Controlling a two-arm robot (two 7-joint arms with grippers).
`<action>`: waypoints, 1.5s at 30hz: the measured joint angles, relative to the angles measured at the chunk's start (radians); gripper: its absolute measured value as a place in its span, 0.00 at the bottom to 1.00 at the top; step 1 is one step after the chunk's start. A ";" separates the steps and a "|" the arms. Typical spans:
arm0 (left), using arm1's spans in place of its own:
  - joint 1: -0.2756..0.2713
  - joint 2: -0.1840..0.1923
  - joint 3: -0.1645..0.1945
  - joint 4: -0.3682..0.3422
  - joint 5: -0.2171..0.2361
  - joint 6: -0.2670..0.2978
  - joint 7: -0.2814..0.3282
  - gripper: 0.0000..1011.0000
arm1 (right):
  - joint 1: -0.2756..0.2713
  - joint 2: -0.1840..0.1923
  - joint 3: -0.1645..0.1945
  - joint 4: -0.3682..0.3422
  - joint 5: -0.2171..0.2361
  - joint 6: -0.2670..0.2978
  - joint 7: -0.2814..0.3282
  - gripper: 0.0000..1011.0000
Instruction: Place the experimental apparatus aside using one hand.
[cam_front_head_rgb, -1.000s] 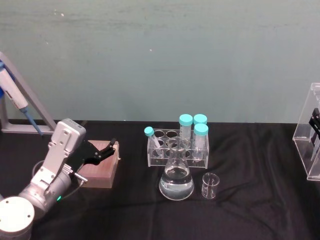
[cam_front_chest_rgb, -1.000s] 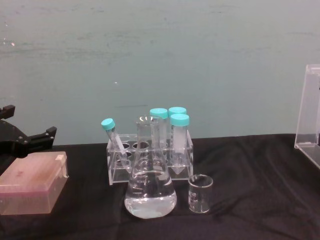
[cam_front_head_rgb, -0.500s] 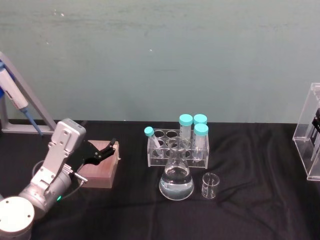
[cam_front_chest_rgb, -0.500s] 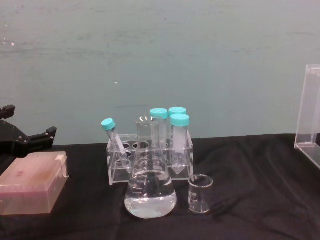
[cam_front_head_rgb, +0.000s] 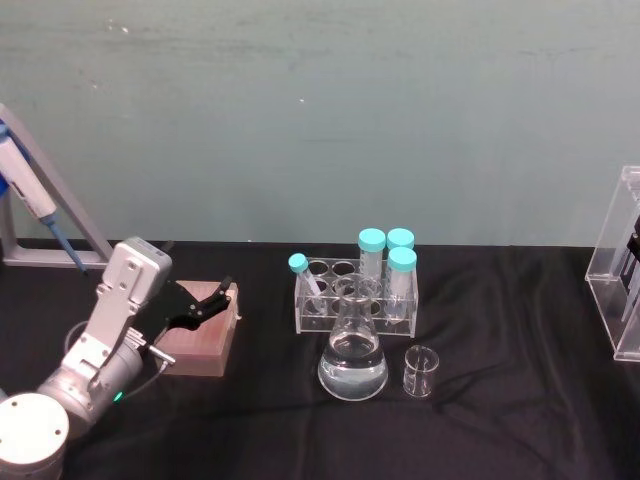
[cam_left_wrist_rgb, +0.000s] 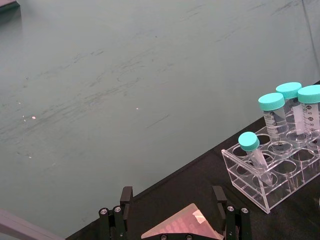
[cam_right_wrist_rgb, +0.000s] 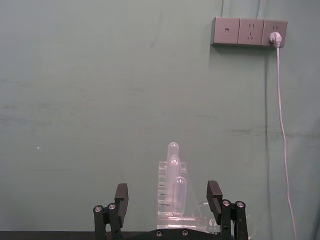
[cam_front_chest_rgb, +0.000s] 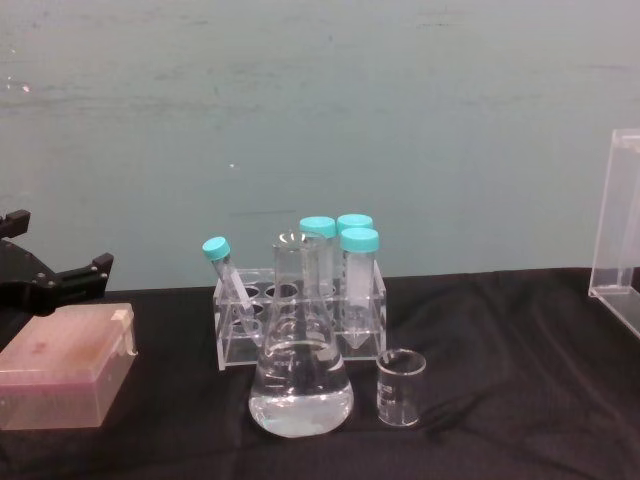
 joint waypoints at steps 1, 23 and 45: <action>0.000 0.000 0.000 0.000 0.000 0.000 0.000 0.99 | -0.003 0.000 -0.001 -0.006 -0.002 0.000 0.000 0.99; 0.000 0.000 0.000 0.000 0.000 0.000 0.000 0.99 | -0.063 0.035 -0.036 -0.102 0.005 -0.028 0.065 0.99; 0.000 0.000 0.000 0.000 0.000 0.000 0.000 0.99 | -0.038 0.142 -0.121 -0.095 0.113 -0.012 0.231 0.99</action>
